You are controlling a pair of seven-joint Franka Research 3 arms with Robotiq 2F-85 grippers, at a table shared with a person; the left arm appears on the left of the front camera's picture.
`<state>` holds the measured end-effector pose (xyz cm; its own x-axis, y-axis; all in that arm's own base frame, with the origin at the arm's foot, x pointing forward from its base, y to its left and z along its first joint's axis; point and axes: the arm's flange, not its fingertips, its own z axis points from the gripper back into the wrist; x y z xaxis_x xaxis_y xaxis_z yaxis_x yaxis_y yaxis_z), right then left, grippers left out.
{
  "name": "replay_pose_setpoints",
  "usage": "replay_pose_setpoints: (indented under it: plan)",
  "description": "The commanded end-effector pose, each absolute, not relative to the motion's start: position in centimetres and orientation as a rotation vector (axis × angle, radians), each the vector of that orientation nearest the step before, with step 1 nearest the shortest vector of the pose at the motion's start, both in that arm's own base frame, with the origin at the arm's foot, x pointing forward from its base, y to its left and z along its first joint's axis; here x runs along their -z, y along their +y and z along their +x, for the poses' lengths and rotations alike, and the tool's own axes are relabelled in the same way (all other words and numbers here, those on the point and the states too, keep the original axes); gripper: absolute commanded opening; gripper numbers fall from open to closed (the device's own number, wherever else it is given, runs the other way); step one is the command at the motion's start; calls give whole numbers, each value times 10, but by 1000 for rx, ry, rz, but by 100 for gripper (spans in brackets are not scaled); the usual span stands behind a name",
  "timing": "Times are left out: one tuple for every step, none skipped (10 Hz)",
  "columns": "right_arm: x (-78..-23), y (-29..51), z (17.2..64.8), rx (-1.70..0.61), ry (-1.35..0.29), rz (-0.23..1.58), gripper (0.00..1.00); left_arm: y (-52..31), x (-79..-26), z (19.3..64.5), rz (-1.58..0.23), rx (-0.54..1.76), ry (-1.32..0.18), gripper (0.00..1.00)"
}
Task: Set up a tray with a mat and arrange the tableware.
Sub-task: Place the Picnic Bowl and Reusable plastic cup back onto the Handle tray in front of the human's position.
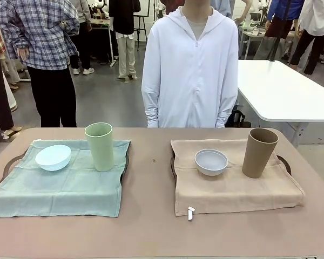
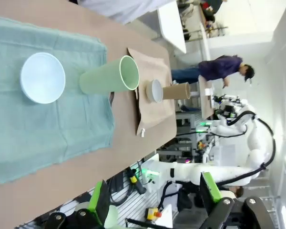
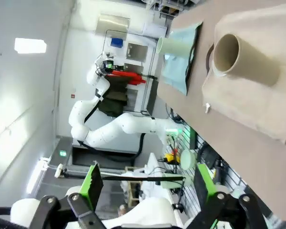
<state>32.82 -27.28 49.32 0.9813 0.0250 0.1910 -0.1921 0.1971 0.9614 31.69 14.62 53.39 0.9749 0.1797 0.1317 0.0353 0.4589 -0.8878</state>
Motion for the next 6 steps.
replay_pose_setpoints:
  plan:
    - [-495,-319,322,-69,-139,1417,100,157,-522,309,-1129,-96,-225,100]
    - [-488,-324,313,-38,-134,1425,100,165,-524,307,-1124,-112,-218,100]
    - [-480,-327,303,-19,-128,1429,100,168,-527,304,-1097,-97,-199,100]
    - [-475,-329,295,4,-136,1425,100,167,-529,305,-1053,-67,-147,100]
    - [-475,-331,291,13,-146,1420,100,164,-531,312,-1001,-15,-84,100]
    - [-479,-329,288,7,-147,1412,100,159,-533,317,-978,6,-50,100]
